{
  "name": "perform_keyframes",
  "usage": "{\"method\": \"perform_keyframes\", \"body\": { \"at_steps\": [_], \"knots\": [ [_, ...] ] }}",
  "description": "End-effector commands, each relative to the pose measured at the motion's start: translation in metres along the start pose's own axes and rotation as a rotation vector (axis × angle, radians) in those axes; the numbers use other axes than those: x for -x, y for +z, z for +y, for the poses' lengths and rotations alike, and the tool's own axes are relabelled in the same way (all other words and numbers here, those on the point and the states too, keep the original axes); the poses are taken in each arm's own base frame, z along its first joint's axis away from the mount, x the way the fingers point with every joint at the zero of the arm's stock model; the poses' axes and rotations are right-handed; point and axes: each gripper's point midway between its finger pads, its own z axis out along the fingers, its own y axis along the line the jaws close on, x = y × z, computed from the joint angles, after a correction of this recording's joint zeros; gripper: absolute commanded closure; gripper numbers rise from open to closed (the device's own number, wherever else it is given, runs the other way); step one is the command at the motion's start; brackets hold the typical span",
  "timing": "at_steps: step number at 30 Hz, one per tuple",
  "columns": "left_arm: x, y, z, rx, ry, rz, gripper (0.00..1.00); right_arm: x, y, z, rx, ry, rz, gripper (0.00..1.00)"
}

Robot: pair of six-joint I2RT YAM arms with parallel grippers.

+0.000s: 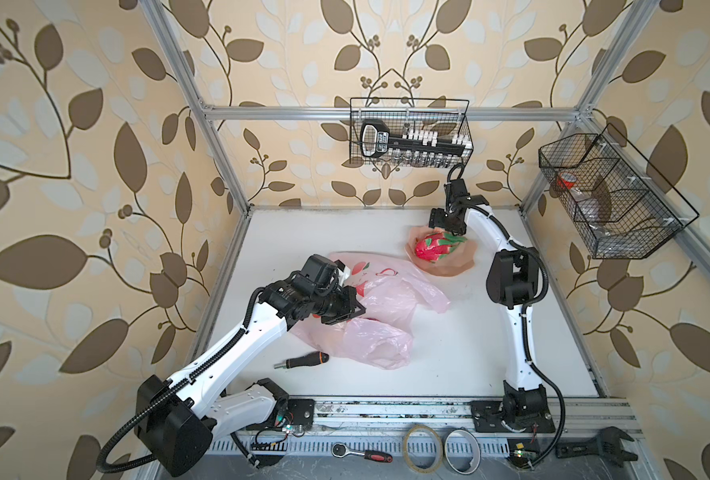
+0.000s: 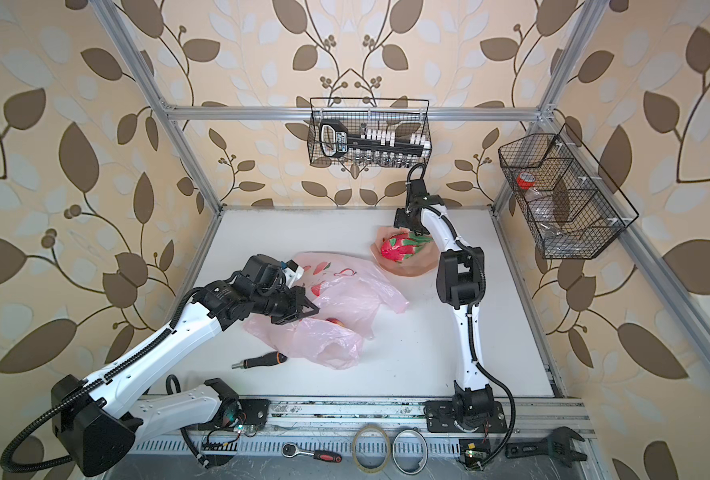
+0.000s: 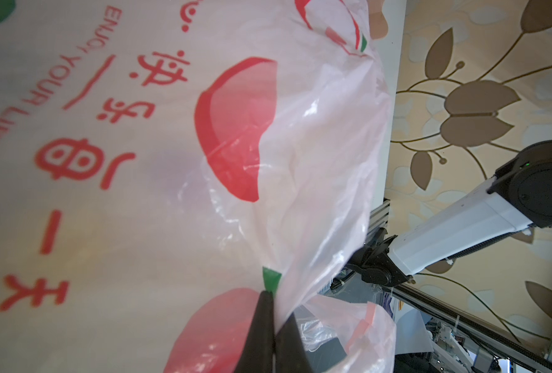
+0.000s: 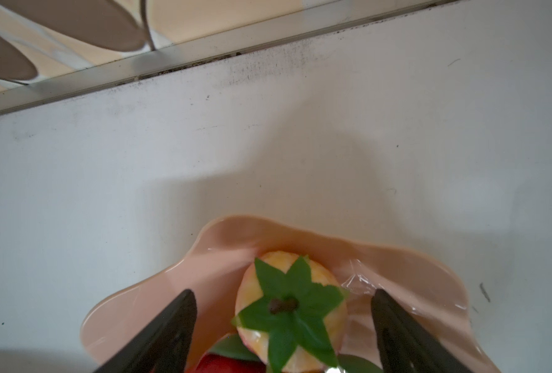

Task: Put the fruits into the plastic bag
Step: 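Lower the right gripper onto the strawberry beside the dragon fruit, then close the right gripper on the strawberry and lift it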

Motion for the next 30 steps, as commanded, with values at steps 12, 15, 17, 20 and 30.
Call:
{"method": "perform_keyframes", "body": {
  "at_steps": [12, 15, 17, 20, 30],
  "knots": [
    [-0.005, -0.004, -0.001, -0.012, 0.007, -0.004, 1.00, -0.029, 0.022, -0.004, -0.076, -0.059, 0.077, 0.27],
    [-0.006, -0.004, 0.000, -0.011, 0.007, -0.006, 1.00, -0.033, 0.023, -0.003, -0.076, -0.062, 0.085, 0.30],
    [-0.007, -0.005, 0.000, -0.010, 0.006, -0.006, 1.00, -0.036, 0.024, -0.003, -0.074, -0.062, 0.089, 0.35],
    [-0.007, -0.005, 0.001, -0.010, 0.006, -0.007, 1.00, -0.035, 0.021, -0.005, -0.085, -0.059, 0.080, 0.39],
    [-0.005, -0.005, -0.002, -0.014, 0.011, -0.009, 1.00, -0.015, -0.006, -0.009, -0.093, -0.049, 0.002, 0.56]
  ]
}}
